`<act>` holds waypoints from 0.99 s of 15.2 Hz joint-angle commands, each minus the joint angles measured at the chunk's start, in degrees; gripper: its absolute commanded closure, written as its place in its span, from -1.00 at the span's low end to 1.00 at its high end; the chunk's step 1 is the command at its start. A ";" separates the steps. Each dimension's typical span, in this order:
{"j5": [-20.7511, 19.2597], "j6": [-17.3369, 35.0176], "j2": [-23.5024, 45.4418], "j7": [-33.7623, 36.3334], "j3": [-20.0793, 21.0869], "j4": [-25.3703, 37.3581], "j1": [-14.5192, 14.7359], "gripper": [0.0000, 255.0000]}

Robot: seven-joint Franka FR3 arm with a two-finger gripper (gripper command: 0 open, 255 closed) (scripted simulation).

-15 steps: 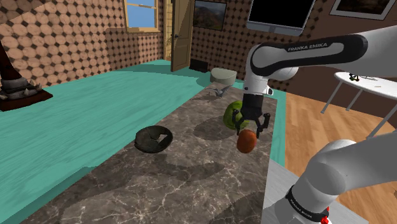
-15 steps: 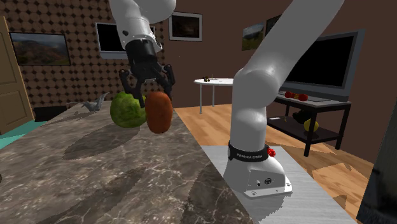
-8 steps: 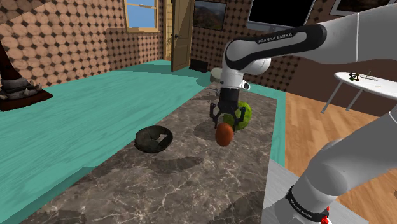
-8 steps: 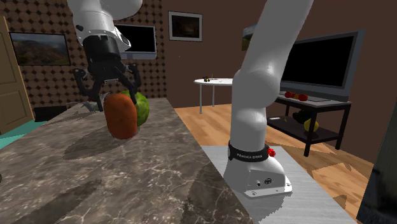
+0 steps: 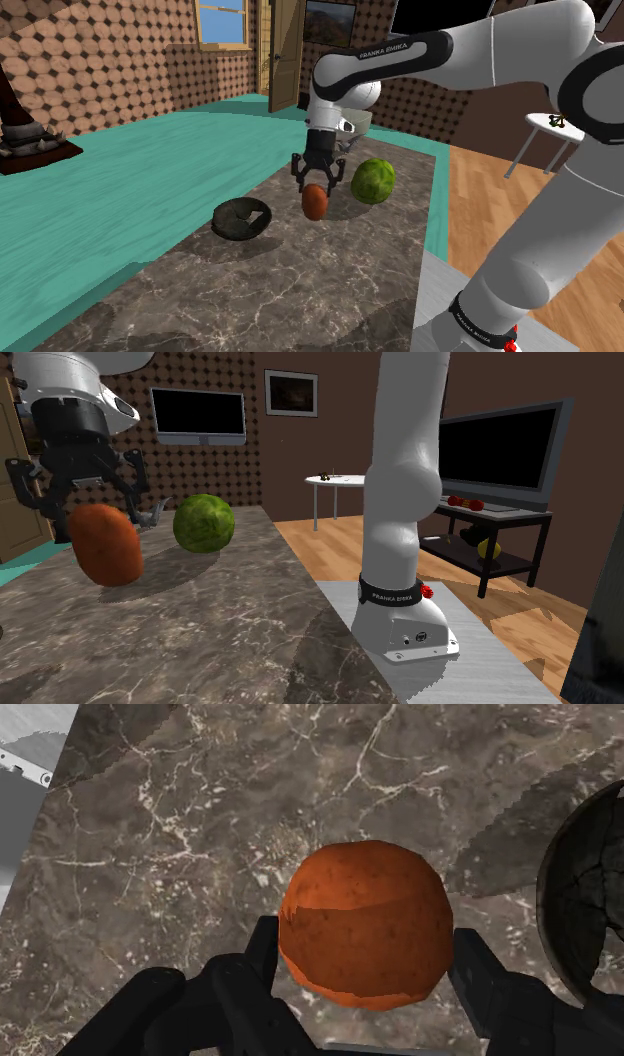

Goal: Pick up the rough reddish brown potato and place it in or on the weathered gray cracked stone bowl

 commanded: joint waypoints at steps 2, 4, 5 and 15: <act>-1.15 -0.41 6.63 3.02 1.09 7.80 0.98 1.00; -2.13 -0.89 11.07 5.04 1.67 13.23 1.83 1.00; -2.66 -1.26 13.34 6.05 1.90 16.10 2.32 1.00; -8.25 -7.87 36.33 14.45 2.60 47.46 8.61 1.00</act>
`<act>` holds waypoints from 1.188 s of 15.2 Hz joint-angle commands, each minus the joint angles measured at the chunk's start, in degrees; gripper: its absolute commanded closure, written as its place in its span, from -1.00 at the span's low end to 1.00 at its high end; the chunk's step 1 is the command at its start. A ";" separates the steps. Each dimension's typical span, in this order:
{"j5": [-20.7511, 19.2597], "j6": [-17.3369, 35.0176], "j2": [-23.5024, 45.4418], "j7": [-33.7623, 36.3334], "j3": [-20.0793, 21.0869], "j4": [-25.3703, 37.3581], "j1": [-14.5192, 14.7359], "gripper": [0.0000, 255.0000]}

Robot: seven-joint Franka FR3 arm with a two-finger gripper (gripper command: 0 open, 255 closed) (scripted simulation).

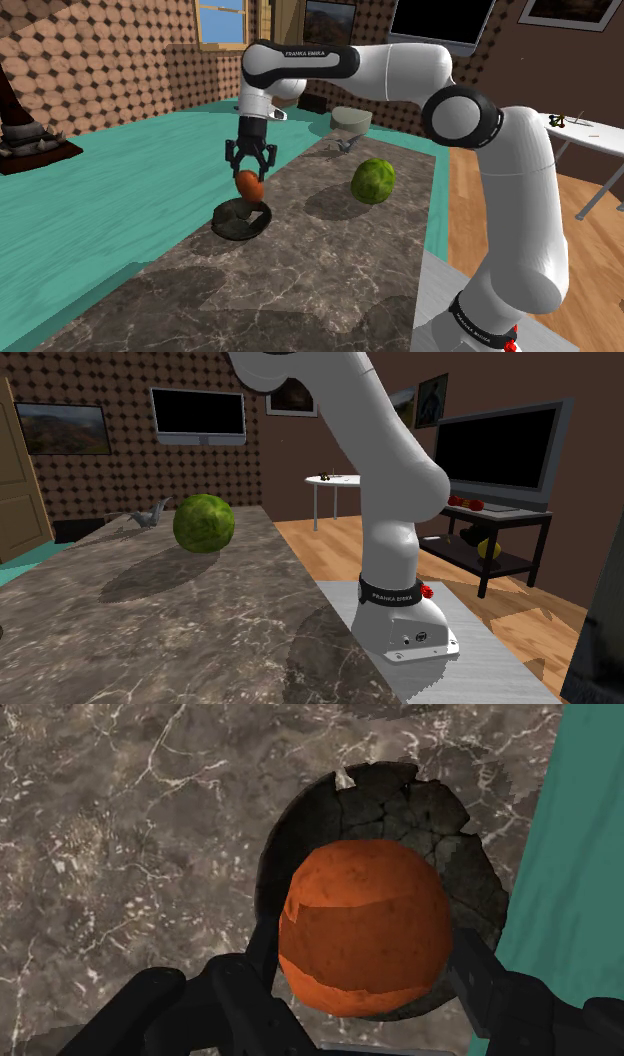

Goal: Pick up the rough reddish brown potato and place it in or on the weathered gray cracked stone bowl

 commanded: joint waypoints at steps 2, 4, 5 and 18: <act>-0.25 1.25 1.21 -0.27 -0.14 -0.07 0.22 1.00; -0.26 2.61 1.36 -0.69 -0.21 -1.34 0.19 1.00; -0.27 3.28 1.45 -0.90 -0.24 -1.95 0.18 1.00; -0.35 8.26 2.62 -2.41 -0.51 -6.03 0.22 1.00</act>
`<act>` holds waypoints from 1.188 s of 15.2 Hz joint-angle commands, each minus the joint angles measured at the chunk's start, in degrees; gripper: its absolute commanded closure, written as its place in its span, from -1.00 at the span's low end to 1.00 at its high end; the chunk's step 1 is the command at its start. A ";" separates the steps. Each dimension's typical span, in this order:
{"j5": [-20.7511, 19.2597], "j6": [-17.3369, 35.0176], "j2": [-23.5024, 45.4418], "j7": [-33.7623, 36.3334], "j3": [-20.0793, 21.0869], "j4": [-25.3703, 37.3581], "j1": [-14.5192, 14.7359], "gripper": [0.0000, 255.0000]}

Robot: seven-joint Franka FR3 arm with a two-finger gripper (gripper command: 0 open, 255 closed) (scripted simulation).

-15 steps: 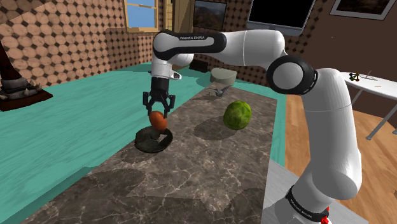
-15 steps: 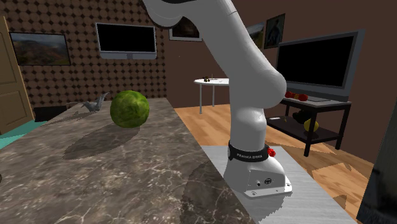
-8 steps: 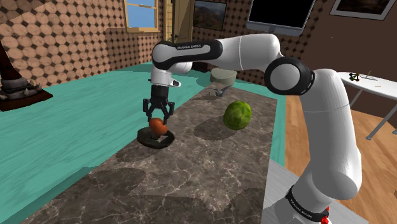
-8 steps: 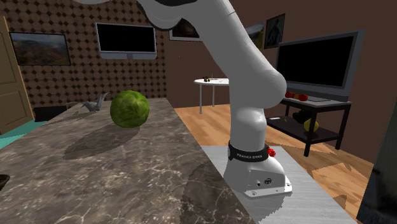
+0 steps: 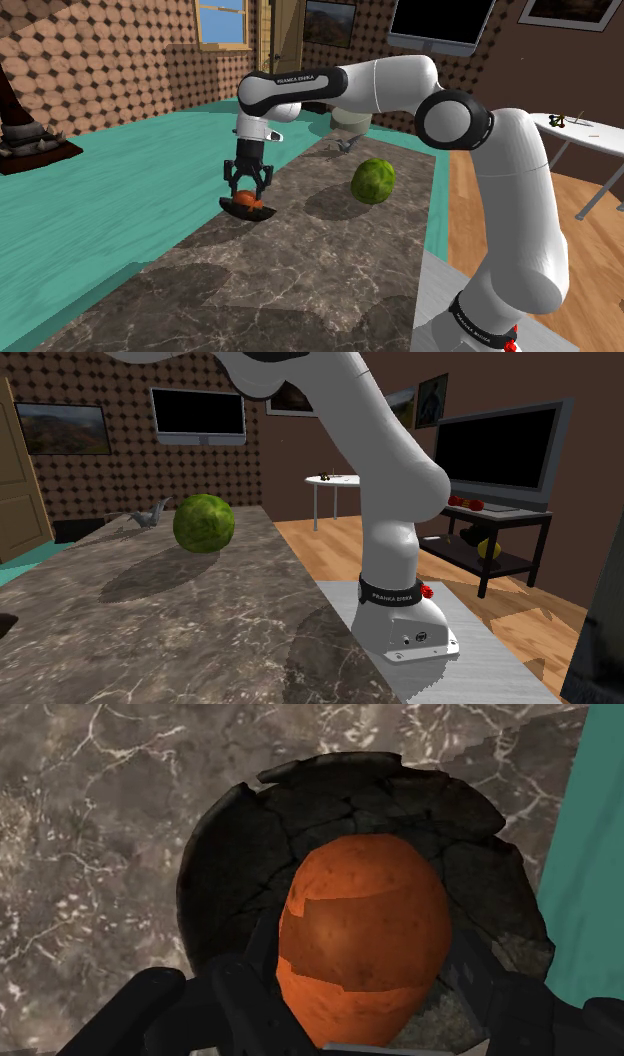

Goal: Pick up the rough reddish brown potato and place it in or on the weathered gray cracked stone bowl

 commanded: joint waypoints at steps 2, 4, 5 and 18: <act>-0.22 0.18 0.21 -0.04 -0.30 -0.44 -0.18 1.00; -0.18 0.27 0.11 -0.05 -0.29 -0.64 -0.19 -1.00; -0.19 0.17 0.12 0.04 -0.27 -0.50 -0.14 -1.00; -0.82 -7.65 1.74 0.79 -0.58 8.73 -0.76 -1.00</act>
